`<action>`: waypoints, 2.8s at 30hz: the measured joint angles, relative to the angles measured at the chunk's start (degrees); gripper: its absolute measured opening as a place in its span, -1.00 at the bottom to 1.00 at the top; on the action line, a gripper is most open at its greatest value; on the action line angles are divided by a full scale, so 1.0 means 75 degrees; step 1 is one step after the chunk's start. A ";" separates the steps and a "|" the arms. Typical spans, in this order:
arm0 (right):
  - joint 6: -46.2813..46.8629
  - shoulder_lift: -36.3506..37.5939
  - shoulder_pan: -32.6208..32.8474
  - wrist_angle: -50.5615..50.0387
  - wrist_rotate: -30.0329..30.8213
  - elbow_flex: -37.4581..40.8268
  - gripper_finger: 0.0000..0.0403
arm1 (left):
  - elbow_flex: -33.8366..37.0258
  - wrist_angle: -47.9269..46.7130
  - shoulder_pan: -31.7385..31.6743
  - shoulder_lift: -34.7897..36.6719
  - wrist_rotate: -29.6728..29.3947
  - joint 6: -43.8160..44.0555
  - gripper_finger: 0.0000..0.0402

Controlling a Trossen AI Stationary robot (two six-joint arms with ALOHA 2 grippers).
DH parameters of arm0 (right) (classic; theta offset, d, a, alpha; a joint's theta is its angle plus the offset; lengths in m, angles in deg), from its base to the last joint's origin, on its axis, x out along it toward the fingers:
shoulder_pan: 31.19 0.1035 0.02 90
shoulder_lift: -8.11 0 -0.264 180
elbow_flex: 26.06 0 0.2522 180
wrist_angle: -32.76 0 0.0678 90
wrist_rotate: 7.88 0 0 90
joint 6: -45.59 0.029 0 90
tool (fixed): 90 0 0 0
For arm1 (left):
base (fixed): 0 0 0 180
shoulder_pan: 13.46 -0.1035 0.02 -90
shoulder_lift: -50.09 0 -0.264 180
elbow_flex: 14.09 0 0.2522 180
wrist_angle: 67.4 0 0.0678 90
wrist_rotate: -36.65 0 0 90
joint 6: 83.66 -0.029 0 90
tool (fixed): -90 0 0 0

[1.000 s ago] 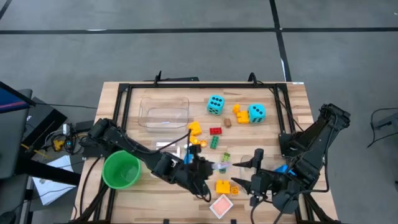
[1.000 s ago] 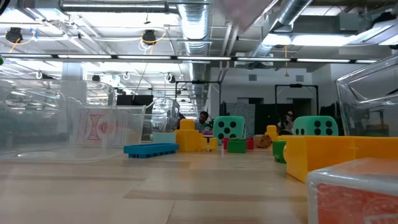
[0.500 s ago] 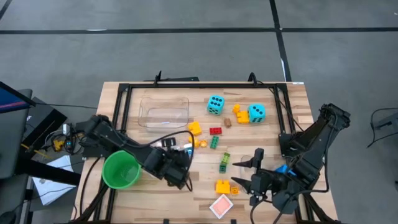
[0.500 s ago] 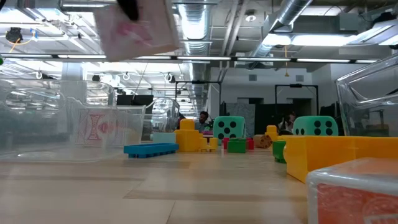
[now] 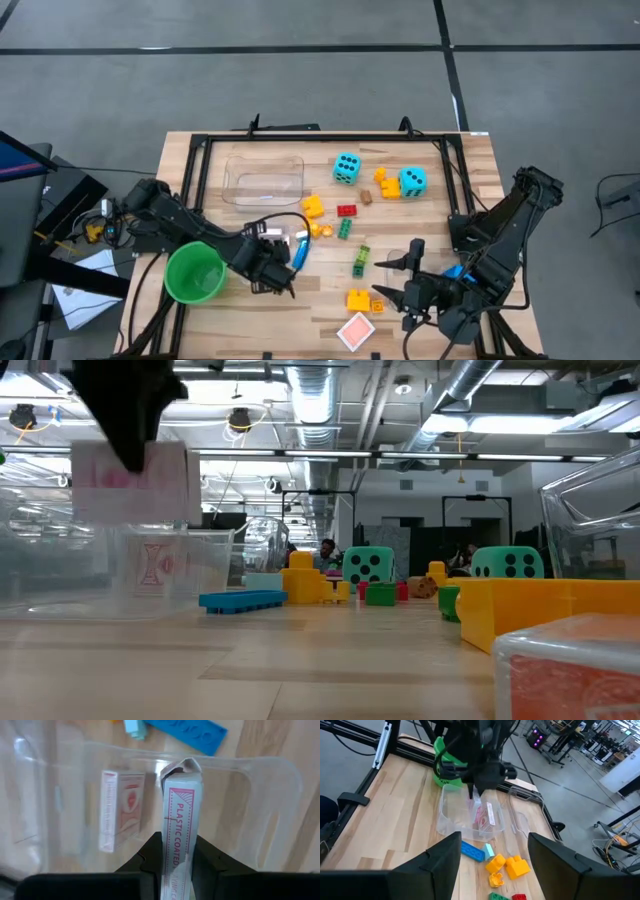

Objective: Pick & Place Toys
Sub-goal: Put the pink playing card box into the bottom left transparent bin, then put the yellow game piece into the bottom right transparent bin

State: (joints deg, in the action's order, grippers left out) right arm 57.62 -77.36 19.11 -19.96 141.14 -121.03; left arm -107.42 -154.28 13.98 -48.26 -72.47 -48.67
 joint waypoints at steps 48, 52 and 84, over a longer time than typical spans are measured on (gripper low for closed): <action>0.0003 -0.0002 -0.0235 -0.0090 -0.0087 0.0000 0.10 | 0.2397 0.2612 -0.1099 0.0342 0.1043 -0.2798 -0.72; 0.0003 -0.0002 -0.0235 -0.0119 -0.0087 0.0000 0.10 | 0.2403 0.2610 -0.1099 0.0339 0.0985 -0.2813 -0.70; 0.0064 0.0000 -0.0223 -0.0196 -0.0096 0.0000 0.10 | 0.2443 0.3140 -0.1055 0.2003 0.0951 -0.2225 -0.26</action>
State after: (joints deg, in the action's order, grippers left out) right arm 58.10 -77.36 17.44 -21.44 140.42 -121.03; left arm -89.10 -130.73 6.07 -33.23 -65.34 -65.35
